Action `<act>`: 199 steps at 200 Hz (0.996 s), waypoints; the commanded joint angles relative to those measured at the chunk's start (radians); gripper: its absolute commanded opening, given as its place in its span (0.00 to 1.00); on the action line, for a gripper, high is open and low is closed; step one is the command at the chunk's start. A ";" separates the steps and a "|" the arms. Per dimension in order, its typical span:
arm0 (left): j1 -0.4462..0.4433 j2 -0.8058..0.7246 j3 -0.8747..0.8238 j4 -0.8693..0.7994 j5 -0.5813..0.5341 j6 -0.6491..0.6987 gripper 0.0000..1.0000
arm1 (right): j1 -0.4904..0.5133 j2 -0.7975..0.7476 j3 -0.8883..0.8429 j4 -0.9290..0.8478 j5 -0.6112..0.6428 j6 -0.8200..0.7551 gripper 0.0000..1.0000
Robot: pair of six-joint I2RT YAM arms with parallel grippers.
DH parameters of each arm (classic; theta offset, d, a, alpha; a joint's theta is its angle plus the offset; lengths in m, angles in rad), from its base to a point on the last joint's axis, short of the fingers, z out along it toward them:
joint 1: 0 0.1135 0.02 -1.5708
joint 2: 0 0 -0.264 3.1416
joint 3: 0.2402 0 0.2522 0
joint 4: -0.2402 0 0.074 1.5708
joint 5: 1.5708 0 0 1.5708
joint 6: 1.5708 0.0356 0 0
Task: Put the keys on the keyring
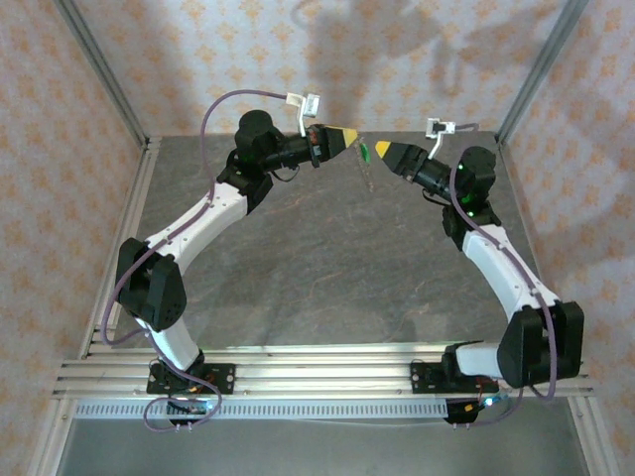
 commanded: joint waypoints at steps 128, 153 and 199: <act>-0.018 -0.031 0.021 0.059 0.027 -0.012 0.00 | 0.076 0.151 0.104 0.318 -0.127 0.183 0.32; -0.018 -0.029 0.023 0.058 0.024 -0.010 0.00 | 0.077 0.127 0.054 0.315 -0.124 0.166 0.27; -0.018 -0.026 0.029 0.056 0.021 -0.010 0.00 | 0.075 0.106 0.017 0.319 -0.125 0.161 0.18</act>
